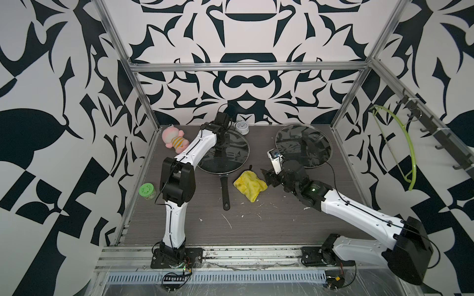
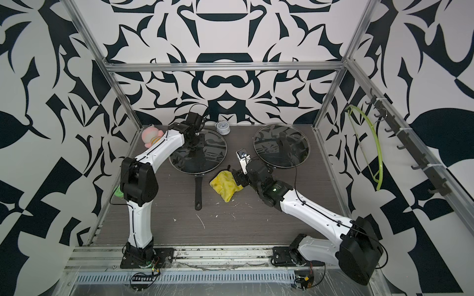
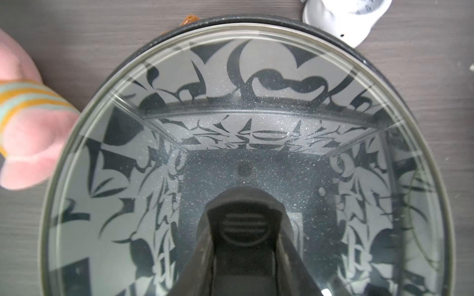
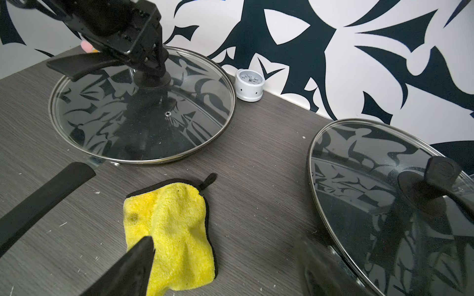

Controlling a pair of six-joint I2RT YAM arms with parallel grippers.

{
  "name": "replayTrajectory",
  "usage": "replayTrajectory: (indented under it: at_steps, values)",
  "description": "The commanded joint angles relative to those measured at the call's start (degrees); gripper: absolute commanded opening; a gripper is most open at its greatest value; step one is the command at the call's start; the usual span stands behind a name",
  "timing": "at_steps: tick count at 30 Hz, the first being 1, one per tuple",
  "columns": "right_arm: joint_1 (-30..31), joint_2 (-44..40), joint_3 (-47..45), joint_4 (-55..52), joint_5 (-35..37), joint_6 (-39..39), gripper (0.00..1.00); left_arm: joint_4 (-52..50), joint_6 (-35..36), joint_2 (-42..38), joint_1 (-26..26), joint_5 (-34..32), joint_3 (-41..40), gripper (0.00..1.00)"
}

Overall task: Wipe the pot lid with a cloth
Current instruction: Place the pot lid on the cooking pot.

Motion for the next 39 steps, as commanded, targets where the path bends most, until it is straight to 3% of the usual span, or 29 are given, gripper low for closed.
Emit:
replayTrajectory:
  at_steps: [1, 13, 19, 21, 23, 27, 29, 33, 34, 39]
  values:
    - [-0.31, -0.69, 1.27, 2.2, 0.36, 0.74, 0.87, -1.34, 0.37, 1.21, -0.1, 0.43, 0.96, 0.27]
    - [-0.52, -0.48, 1.58, 2.22, -0.92, 0.75, 0.87, 10.91, 1.26, 0.18, -0.03, 0.58, -3.1, 0.14]
    - [-0.6, -0.64, 1.51, 2.57, -2.08, 1.08, 0.87, 10.01, 1.43, 0.55, -0.05, 1.26, -3.18, 0.15]
    - [-0.6, -0.81, 1.51, 2.49, -2.22, 1.17, 0.87, 8.01, 1.43, 1.06, -0.03, 1.51, -2.16, 0.25]
    - [-0.67, -1.08, 1.39, 2.49, -2.24, 1.32, 0.87, 6.59, 1.1, 0.66, -0.03, 1.06, -1.73, 0.41]
    - [-1.28, -1.86, 0.86, 2.93, -1.72, 2.33, 0.87, 4.18, 1.01, -1.43, -0.03, 0.82, -1.31, 0.43]
    - [-1.63, -2.36, 0.51, 3.18, -1.2, 2.54, 0.87, 2.82, 1.03, -2.66, -0.03, 0.6, -0.86, 0.51]
    - [-3.34, -3.74, -1.14, 4.69, 0.95, 3.81, 0.87, 5.61, 1.08, -7.96, -0.03, 0.59, -4.41, 0.95]
    - [-4.01, -4.27, -1.83, 5.29, 1.68, 4.19, 0.87, 6.48, 1.08, -9.7, -0.03, 0.9, -5.62, 0.99]
    - [-8.35, -7.64, -6.57, 8.49, 7.09, 5.42, 0.88, 13.23, 2.3, -20.38, -0.03, 0.65, -15.1, 0.99]
